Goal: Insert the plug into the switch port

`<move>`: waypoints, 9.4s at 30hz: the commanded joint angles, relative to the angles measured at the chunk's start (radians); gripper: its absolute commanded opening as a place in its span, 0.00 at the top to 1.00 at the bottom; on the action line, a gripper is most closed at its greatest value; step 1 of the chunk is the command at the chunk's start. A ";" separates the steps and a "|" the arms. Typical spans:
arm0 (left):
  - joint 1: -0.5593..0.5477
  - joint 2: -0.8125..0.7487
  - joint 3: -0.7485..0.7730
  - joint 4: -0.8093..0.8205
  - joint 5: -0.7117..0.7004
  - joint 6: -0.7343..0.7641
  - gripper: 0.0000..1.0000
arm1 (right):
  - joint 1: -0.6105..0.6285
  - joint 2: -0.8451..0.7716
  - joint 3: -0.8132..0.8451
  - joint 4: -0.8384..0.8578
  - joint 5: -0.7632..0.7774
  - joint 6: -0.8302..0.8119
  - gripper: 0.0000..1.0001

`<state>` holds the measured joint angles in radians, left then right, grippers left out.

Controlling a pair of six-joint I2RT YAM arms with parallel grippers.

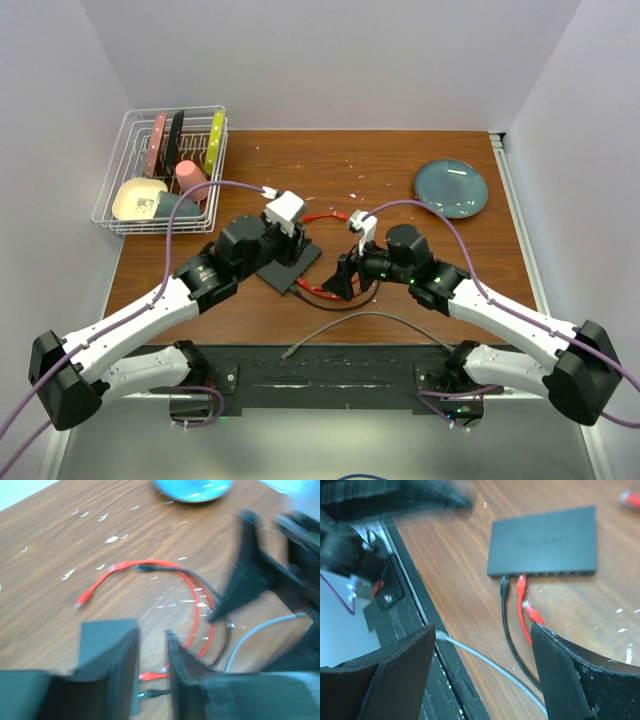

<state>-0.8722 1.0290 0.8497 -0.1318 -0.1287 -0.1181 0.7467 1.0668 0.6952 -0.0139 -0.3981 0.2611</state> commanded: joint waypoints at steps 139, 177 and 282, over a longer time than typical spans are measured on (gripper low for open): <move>0.388 0.093 0.035 0.201 0.781 -0.387 1.00 | 0.398 -0.037 0.079 0.025 0.823 0.086 0.62; 0.388 -0.129 -0.075 0.371 1.150 -0.252 1.00 | 0.077 -0.070 0.155 0.220 -0.228 0.070 0.63; 0.593 0.539 -0.301 0.695 0.570 -0.431 0.28 | 0.263 0.697 0.296 -0.147 0.611 -0.088 1.00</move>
<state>-0.2878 1.5562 0.5568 0.5110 0.4171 -0.5404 0.9966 1.7985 1.0073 -0.0814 0.2428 0.1474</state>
